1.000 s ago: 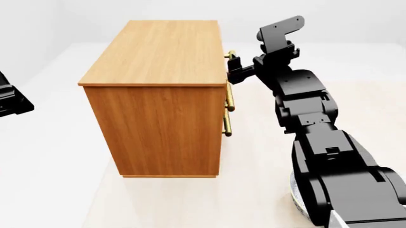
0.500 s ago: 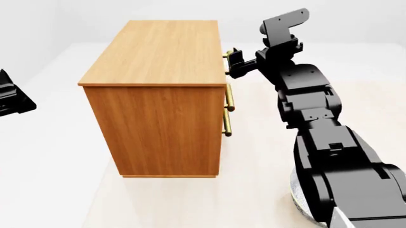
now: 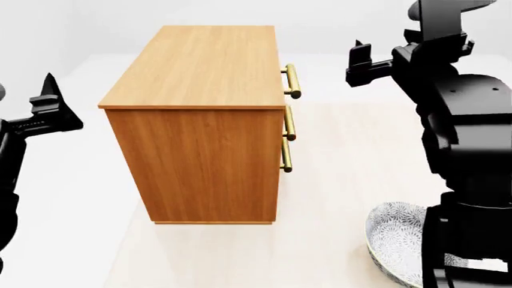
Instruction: Put the chocolate pudding in the top drawer of the cabinet and close it.
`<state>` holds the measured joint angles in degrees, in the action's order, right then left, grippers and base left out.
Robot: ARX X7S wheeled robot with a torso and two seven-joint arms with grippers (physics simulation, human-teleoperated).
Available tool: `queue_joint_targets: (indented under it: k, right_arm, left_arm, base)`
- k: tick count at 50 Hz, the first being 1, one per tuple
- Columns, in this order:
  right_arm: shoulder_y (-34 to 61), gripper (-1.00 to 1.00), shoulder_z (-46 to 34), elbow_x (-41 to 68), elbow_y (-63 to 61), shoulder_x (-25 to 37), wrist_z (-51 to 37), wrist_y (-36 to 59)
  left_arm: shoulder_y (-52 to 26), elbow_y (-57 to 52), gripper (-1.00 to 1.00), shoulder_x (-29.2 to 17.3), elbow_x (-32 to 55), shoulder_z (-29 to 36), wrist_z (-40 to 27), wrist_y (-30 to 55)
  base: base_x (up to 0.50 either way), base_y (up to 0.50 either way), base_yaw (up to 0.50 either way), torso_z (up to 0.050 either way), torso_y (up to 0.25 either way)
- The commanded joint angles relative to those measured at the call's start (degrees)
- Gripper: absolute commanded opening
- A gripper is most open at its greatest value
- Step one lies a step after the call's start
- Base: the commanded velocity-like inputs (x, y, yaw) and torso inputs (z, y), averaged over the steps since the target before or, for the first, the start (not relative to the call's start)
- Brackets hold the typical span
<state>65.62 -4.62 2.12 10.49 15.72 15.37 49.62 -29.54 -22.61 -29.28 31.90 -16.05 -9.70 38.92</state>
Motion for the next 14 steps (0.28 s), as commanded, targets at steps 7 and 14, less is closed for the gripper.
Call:
queue_joint_targets:
  k: [7,14]
  right_arm:
    - [-14.77,1.00,8.99,2.89,-54.30,4.95,0.66,37.99]
    - [-25.73,1.00,18.61,8.49,-66.27,4.13,-1.97,40.35]
  left_arm:
    - [-2.68,-1.36,1.00,-0.44,0.85,3.27,1.16,1.08]
    - [-1.54,-3.48,1.00,-1.36,1.80,1.73,1.00,1.69]
  base:
    - [0.00,0.00,0.00,0.000,0.000]
    - [0.00,0.00,0.00,0.000,0.000]
